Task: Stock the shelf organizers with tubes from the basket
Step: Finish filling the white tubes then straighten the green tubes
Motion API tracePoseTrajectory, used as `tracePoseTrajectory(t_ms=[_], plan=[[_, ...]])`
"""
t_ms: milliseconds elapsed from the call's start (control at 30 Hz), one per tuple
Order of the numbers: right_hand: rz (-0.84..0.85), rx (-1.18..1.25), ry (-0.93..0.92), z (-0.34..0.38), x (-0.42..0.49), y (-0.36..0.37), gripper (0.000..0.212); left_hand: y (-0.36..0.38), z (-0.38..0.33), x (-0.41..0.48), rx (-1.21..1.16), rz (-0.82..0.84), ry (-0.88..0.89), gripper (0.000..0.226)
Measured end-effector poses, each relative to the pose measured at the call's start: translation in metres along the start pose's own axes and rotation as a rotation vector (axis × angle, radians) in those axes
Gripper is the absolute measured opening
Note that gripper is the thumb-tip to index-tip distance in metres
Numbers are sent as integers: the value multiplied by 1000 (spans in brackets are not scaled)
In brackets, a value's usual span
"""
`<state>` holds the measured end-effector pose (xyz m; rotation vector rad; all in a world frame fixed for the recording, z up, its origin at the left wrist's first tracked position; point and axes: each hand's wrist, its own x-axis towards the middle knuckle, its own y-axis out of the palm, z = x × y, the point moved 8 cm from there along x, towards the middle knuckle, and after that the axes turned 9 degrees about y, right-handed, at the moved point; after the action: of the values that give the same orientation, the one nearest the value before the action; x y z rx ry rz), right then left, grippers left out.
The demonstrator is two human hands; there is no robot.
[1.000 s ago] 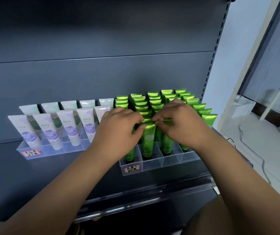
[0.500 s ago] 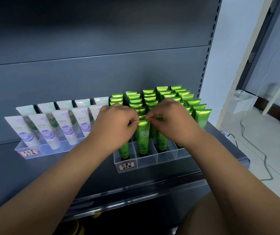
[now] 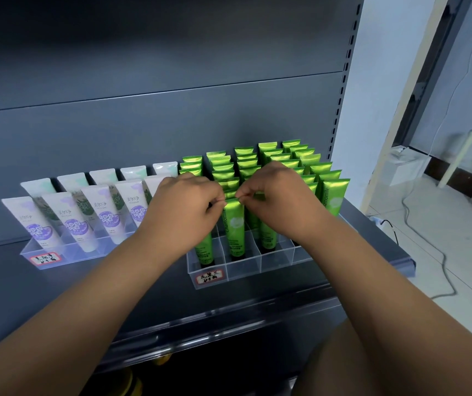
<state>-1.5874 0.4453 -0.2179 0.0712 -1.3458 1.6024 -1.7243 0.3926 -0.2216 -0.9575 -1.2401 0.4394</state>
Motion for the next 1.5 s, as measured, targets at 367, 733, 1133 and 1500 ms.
tracePoseTrajectory(t_ms=[367, 733, 1133, 1500], plan=[[28, 37, 53, -8, 1, 2, 10, -1, -4, -2, 9, -1, 19, 11], [7, 43, 58, -7, -1, 0, 28, -3, -5, -2, 12, 13, -34, 12], [-40, -13, 185, -46, -7, -38, 31, 4, -28, 16, 0, -68, -12, 28], [-29, -91, 114, -55, -6, -31, 13, 22, -43, 44, 26, 3, 18, 7]])
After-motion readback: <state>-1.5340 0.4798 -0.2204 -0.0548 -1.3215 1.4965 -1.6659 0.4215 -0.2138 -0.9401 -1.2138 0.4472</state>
